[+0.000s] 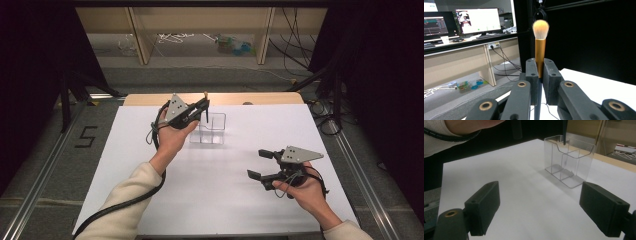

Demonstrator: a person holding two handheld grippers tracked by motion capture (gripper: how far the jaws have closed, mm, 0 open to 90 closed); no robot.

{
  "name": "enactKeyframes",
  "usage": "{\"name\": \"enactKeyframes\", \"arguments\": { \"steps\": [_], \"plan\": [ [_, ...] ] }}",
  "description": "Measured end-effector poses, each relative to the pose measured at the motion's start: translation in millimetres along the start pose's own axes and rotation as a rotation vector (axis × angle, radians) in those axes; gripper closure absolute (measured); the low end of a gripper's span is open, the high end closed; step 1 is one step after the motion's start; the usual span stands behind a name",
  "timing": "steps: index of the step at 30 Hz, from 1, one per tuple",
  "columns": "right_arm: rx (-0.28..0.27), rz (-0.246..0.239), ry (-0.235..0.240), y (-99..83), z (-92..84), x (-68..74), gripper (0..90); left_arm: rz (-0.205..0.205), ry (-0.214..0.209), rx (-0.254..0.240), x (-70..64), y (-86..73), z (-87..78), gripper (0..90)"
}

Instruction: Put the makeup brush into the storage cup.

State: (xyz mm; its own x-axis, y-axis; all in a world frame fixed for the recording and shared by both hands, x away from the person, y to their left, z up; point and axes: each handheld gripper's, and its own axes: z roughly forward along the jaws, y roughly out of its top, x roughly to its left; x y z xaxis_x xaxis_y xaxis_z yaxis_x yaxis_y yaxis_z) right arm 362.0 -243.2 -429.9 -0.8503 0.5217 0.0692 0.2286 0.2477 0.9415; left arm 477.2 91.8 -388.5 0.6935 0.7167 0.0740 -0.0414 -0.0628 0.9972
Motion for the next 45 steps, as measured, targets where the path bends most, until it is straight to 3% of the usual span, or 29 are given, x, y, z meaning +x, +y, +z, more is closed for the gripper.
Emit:
{"name": "enactKeyframes", "arguments": {
  "steps": [27,36,45],
  "plan": [
    [-0.007,0.001,0.002,-0.4,1.1,0.6,17.5,-0.010,0.002,0.007,2.6,-7.5,2.3,83.2],
    [0.018,0.015,0.010,-0.2,-0.2,1.2,17.5,-0.017,-0.001,0.015,3.3,-10.5,3.1,83.2],
    [0.006,-0.001,0.006,-0.2,0.4,0.4,17.5,-0.021,0.000,0.016,3.6,-12.8,4.1,83.3]
  ]
}}
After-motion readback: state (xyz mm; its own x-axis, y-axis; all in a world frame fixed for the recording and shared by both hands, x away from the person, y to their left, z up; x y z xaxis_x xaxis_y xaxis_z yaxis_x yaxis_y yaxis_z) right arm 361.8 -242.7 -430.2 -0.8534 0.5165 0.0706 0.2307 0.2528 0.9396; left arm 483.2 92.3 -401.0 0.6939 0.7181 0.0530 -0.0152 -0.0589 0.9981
